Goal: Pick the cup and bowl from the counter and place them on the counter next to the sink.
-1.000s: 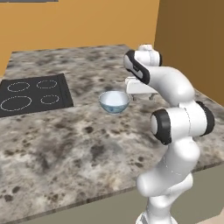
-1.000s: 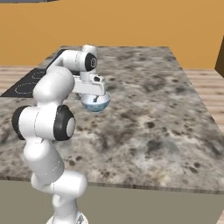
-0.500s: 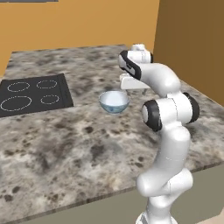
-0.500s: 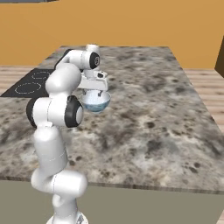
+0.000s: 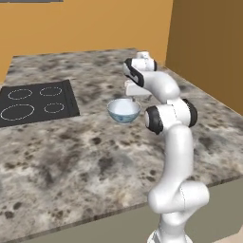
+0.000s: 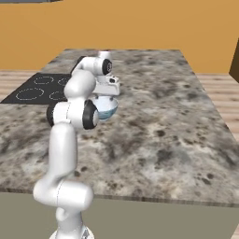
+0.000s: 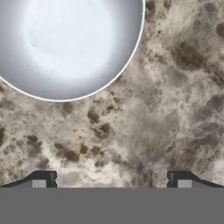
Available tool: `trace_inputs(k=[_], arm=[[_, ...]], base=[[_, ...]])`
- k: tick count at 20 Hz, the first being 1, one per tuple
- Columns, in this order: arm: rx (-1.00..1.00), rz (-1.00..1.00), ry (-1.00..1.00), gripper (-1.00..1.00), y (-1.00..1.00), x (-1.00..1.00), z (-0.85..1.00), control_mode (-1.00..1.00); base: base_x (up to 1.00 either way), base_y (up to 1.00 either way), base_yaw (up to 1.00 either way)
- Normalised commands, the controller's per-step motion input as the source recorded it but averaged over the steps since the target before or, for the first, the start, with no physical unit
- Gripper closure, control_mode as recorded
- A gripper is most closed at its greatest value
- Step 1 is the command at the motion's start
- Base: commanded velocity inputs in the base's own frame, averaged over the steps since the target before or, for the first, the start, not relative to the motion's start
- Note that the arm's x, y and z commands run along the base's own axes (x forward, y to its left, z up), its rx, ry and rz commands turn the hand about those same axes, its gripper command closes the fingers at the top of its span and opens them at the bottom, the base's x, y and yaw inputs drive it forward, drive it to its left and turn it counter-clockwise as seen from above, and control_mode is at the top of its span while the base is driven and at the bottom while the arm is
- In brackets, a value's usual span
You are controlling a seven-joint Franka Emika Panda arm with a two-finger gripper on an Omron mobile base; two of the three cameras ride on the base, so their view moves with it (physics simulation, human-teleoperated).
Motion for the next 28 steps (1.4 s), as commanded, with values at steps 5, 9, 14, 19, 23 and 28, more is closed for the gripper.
trace_inputs(k=[5,9,14,19,23,28], arm=[[0.00,-0.04,0.08,-1.00,0.00,0.72,0.00,-1.00],[0.00,-0.05,0.04,-1.00,0.00,0.81,-0.07,-1.00],[0.00,-0.03,0.01,-1.00,0.00,0.91,-0.29,-1.00],[0.00,-0.03,0.01,-1.00,0.00,0.68,-0.23,-1.00],[0.00,-0.04,0.07,-1.00,-0.14,0.04,0.00,-1.00],[0.01,-0.04,0.10,-1.00,-0.51,-0.21,0.50,-1.00]], base=[[0.00,0.00,0.00],[0.00,0.00,0.00],[0.00,0.00,0.00],[0.00,0.00,0.00],[0.00,0.00,0.00],[0.00,0.00,0.00]])
